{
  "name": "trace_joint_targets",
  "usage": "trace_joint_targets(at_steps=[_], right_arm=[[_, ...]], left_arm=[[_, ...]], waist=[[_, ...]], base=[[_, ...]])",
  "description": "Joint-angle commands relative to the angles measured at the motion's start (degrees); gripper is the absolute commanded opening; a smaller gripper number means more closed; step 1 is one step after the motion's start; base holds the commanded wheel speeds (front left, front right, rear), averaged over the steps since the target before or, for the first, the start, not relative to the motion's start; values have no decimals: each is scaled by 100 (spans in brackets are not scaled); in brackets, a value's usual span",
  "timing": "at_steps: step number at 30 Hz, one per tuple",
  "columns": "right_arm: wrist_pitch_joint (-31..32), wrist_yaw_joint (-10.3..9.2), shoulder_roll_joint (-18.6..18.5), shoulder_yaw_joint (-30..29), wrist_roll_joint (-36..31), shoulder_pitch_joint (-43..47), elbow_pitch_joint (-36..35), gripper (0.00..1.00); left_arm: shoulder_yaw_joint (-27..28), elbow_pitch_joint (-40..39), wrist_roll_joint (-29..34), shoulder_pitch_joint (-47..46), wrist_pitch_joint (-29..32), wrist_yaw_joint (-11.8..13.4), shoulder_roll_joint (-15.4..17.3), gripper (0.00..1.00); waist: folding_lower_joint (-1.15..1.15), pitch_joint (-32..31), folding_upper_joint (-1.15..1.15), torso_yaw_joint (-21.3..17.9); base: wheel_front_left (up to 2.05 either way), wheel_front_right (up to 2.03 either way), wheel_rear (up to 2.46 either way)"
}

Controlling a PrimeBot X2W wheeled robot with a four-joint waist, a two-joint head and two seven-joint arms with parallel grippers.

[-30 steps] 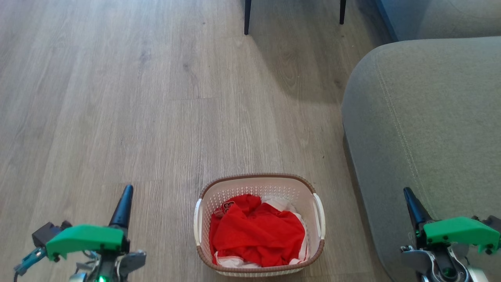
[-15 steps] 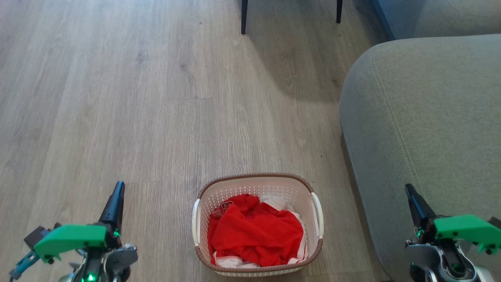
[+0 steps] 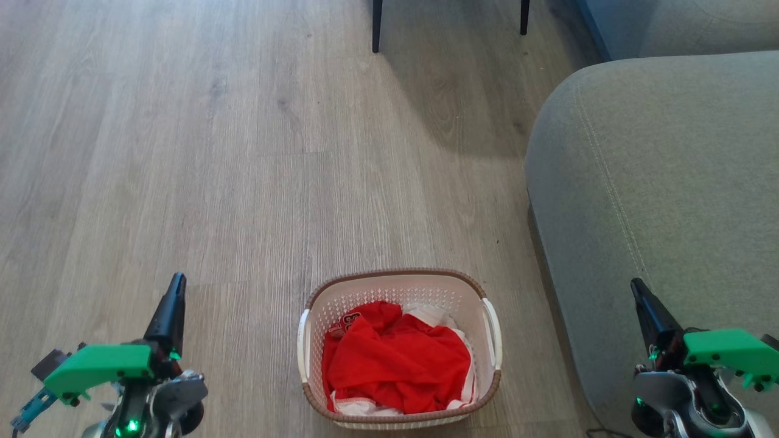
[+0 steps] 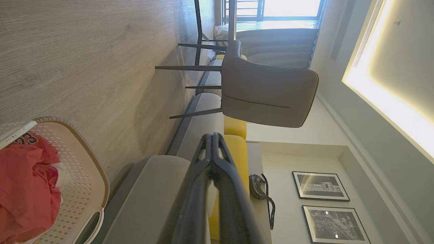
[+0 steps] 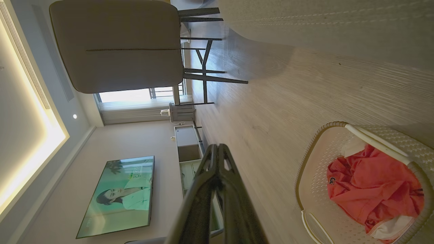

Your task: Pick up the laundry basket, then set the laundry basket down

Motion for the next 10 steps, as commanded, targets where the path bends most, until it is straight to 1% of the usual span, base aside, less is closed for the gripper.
trace_joint_targets(at_steps=[1, 10], right_arm=[[41, 41, -102, 84, 13, -264, -185, 0], [55, 41, -90, 67, -1, -265, -184, 0]], left_arm=[[200, -174, -10, -318, 25, -38, 61, 0], [223, -173, 9, -320, 43, -38, 45, 0]], waist=[[0, 0, 0, 1], [0, 0, 0, 1]], base=[[0, 0, 0], [0, 0, 0]])
